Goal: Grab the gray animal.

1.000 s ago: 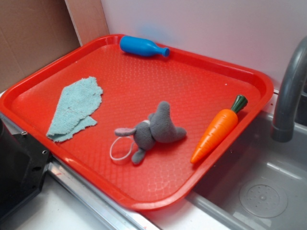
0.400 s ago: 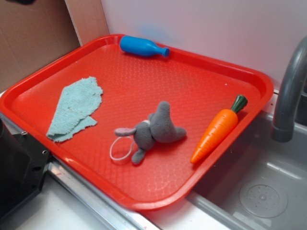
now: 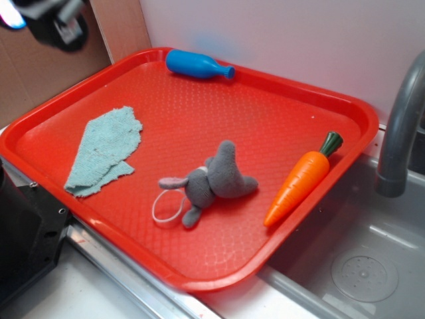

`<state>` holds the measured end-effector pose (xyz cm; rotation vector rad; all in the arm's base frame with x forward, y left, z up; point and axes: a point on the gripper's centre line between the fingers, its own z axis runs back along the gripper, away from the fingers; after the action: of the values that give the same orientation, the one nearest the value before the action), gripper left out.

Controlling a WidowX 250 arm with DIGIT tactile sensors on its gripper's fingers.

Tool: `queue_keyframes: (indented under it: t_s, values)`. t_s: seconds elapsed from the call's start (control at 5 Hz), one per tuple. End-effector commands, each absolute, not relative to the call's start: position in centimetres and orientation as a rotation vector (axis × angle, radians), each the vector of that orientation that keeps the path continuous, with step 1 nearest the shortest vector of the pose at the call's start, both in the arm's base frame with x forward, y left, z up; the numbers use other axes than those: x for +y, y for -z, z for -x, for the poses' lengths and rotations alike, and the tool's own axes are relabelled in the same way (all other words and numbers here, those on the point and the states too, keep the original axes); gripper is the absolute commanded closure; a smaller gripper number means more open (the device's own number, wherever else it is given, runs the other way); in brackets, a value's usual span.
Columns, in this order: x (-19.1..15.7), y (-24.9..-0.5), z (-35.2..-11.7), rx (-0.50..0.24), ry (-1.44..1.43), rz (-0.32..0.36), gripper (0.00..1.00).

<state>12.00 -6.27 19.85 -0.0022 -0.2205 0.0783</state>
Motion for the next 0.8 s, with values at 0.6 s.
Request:
queue_keyframes:
  t_s: [0.6]
  values:
    - [-13.0, -4.9, -19.7, -0.140, 0.126, -0.045, 0.00]
